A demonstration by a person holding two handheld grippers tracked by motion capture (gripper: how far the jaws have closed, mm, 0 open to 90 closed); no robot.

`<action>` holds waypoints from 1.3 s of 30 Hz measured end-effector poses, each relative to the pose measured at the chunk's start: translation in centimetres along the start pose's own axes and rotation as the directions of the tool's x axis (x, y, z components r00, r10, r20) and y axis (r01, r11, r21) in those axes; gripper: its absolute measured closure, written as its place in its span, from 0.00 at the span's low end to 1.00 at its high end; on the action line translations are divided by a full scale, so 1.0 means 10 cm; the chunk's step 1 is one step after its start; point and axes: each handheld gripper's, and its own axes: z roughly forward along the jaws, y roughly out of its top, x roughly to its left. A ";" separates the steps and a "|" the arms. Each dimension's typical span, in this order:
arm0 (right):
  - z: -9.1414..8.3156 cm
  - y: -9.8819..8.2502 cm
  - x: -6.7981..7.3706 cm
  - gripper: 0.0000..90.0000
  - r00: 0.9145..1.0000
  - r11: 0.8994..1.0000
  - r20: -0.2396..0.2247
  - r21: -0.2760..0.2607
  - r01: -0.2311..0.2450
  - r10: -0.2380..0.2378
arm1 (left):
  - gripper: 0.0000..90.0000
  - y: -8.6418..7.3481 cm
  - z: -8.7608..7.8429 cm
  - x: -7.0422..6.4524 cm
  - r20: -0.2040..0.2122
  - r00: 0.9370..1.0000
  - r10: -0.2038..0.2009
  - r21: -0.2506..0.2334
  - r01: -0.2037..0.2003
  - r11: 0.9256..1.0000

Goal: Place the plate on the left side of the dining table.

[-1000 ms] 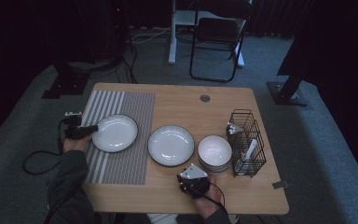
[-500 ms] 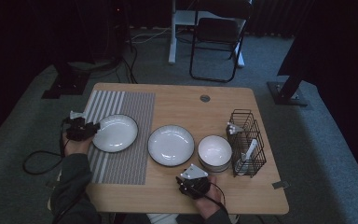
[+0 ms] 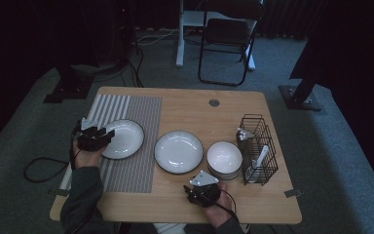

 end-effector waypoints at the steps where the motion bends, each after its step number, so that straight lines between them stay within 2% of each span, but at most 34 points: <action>1: 0.00 0.00 0.00 0.55 1.000 1.000 0.001 -0.001 0.002 -0.002 | 0.66 0.01 -0.01 -0.01 0.002 1.000 -0.007 -0.002 0.007 1.000; 4: 0.00 -0.01 0.01 0.55 1.000 1.000 -0.002 -0.004 0.005 -0.005 | 0.66 0.04 -0.07 -0.03 0.018 1.000 -0.009 -0.025 0.009 1.000; 11: -0.01 -0.03 -0.01 0.55 1.000 1.000 -0.017 -0.017 -0.015 0.015 | 0.65 0.12 -0.18 -0.18 0.057 0.998 0.027 -0.064 -0.024 0.998; 14: -0.01 -0.05 -0.02 0.55 0.999 0.999 -0.029 -0.022 -0.033 0.032 | 0.64 0.15 -0.20 -0.25 0.072 0.997 0.040 -0.069 -0.035 0.997; 27: -0.01 -0.06 -0.05 0.53 0.998 0.999 -0.045 -0.018 -0.039 0.038 | 0.63 0.22 -0.22 -0.46 0.130 0.988 0.081 -0.081 -0.071 0.994; 32: -0.02 -0.06 -0.07 0.52 0.997 0.999 -0.056 -0.014 -0.049 0.048 | 0.63 0.23 -0.23 -0.49 0.162 0.984 0.078 -0.086 -0.065 0.994; 39: -0.02 -0.07 -0.08 0.51 0.997 0.999 -0.064 -0.013 -0.049 0.048 | 0.63 0.25 -0.24 -0.54 0.187 0.979 0.083 -0.097 -0.066 0.993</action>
